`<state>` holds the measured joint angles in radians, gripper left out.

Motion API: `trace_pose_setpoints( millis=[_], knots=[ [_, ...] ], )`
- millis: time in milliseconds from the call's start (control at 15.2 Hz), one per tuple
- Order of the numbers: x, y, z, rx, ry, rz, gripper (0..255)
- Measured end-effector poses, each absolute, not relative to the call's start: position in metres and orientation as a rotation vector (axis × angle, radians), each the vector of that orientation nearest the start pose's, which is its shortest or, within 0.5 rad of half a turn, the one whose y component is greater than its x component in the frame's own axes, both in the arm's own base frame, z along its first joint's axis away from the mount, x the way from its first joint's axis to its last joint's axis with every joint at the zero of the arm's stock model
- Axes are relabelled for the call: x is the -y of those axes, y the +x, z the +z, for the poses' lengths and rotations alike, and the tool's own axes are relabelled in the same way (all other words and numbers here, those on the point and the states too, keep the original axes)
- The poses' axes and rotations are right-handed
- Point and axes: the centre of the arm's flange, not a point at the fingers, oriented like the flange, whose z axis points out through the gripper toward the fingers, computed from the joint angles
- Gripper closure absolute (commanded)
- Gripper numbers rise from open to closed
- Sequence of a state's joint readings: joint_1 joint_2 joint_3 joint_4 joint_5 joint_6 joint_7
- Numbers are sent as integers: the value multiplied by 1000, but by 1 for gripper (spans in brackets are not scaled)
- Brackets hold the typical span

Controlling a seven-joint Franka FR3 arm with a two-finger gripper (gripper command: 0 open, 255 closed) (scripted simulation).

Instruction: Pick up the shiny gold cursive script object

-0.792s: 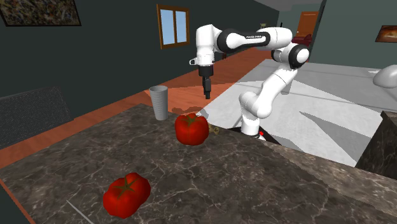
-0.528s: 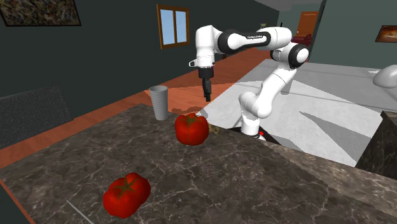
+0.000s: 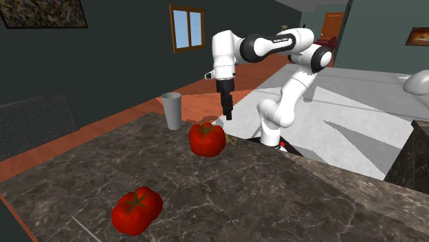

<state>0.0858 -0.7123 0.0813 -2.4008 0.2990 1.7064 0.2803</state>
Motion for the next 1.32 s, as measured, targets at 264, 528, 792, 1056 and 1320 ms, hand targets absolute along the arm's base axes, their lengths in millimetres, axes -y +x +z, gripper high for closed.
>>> trace_pose_setpoints(
  millis=[264, 528, 792, 1056, 1320],
  knots=[
    [-138, 337, 556, -224, -2848, 56, 0],
    [-182, 342, 558, -204, -2809, 61, 0],
    [-190, 345, 539, -200, -2802, 62, 0],
    [-190, 345, 520, -200, -2801, 62, 0],
    [-190, 344, 516, -200, -2800, 61, 255]
  ],
)
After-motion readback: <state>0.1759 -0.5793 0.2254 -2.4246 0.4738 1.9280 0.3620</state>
